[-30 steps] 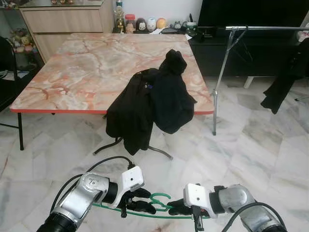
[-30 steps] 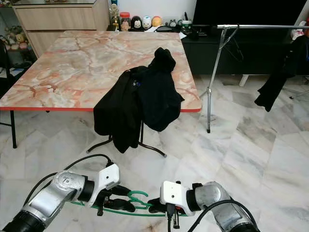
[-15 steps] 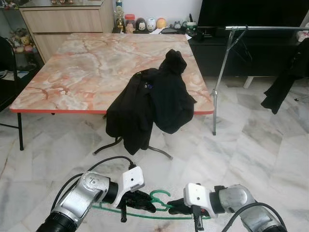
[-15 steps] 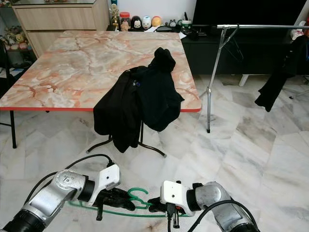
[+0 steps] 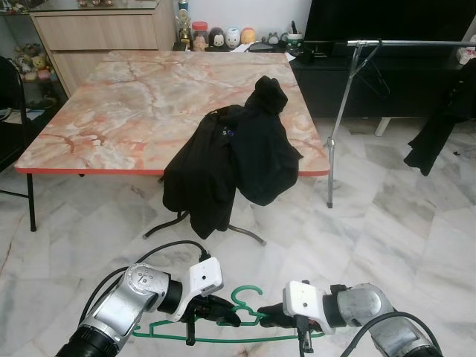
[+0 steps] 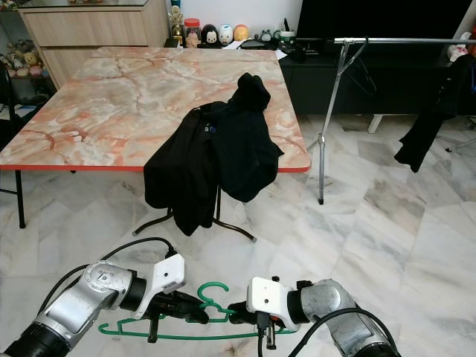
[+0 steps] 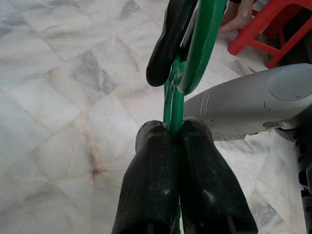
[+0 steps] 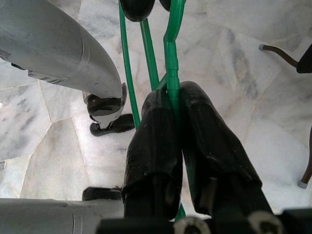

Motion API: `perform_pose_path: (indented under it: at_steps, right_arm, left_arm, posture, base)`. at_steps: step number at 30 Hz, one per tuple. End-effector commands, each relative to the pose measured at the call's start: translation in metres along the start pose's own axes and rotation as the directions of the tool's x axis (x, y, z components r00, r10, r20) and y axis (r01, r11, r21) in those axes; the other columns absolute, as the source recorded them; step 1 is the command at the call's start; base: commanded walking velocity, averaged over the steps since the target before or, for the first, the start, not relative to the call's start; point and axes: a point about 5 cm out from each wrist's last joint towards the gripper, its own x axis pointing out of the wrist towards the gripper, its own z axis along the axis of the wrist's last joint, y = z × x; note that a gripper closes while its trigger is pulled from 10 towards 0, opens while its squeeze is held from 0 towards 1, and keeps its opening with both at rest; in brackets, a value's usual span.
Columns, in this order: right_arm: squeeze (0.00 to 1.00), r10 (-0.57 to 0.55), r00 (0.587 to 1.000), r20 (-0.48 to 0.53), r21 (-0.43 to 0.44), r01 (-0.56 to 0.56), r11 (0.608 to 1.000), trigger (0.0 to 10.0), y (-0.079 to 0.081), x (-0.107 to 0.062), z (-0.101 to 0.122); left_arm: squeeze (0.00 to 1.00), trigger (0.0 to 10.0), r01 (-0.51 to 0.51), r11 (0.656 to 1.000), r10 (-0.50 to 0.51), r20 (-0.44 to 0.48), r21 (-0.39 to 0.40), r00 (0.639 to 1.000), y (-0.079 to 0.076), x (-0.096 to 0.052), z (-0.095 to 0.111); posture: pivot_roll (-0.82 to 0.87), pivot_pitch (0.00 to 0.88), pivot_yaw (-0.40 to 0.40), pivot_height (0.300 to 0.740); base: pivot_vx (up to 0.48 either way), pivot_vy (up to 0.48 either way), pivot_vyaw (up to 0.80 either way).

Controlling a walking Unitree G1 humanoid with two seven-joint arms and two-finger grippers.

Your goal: Hang hanger

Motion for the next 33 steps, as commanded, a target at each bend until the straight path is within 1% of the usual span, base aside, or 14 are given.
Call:
perform_pose_path:
  at_steps: [1,16,17,18,19,32,33]
  right_arm:
    - [0.0,0.012,1.0,0.002,-0.019,-0.012,1.0,3.1,0.0,0.0,0.002]
    - [0.0,0.012,1.0,0.002,-0.02,-0.012,1.0,3.1,0.0,0.001,0.001]
    - [1.0,0.023,1.0,0.008,-0.02,-0.022,1.0,9.7,0.0,0.003,0.003]
    - [1.0,0.035,0.999,0.016,-0.021,-0.035,0.999,9.9,0.001,0.007,0.004]
    - [1.0,0.041,0.999,0.017,-0.02,-0.04,0.999,10.0,0.002,0.008,0.004]
    - [1.0,0.024,1.0,0.018,-0.033,-0.024,0.999,10.0,-0.001,0.01,0.004]
    - [0.03,0.019,1.0,0.014,-0.046,-0.018,0.999,10.0,-0.001,0.01,0.004]
  left_arm:
    - [0.0,0.0,-0.025,1.0,0.025,-0.013,0.013,1.0,0.003,-0.004,0.001]
    - [0.0,0.0,-0.025,1.0,0.025,-0.012,0.013,1.0,0.003,-0.004,0.001]
    - [0.0,0.0,-0.061,0.998,0.062,-0.029,0.016,0.998,0.006,-0.005,-0.006]
    - [0.0,0.0,-0.104,0.994,0.105,-0.049,0.023,0.993,0.009,-0.007,-0.013]
    - [0.0,0.0,-0.114,0.993,0.115,-0.053,0.026,0.992,0.01,-0.008,-0.014]
    - [0.0,0.0,-0.118,0.992,0.12,-0.051,0.041,0.991,0.013,-0.008,-0.015]
    - [0.0,0.0,-0.119,0.992,0.121,-0.052,0.043,0.991,0.013,-0.008,-0.015]
  posture:
    - [0.02,0.0,-0.045,0.74]
    - [0.02,0.0,-0.045,0.74]
    - [0.04,0.0,-0.047,0.74]
    - [0.04,0.0,-0.047,0.74]
    - [0.04,0.0,-0.047,0.74]
    - [0.04,0.0,-0.047,0.74]
    - [0.04,0.0,-0.047,0.74]
  base:
    - [0.0,0.0,0.0]
    - [0.0,0.0,0.0]
    - [0.0,0.0,0.0]
    - [0.0,0.0,0.0]
    - [0.0,0.0,0.0]
    - [0.0,0.0,0.0]
    - [0.0,0.0,0.0]
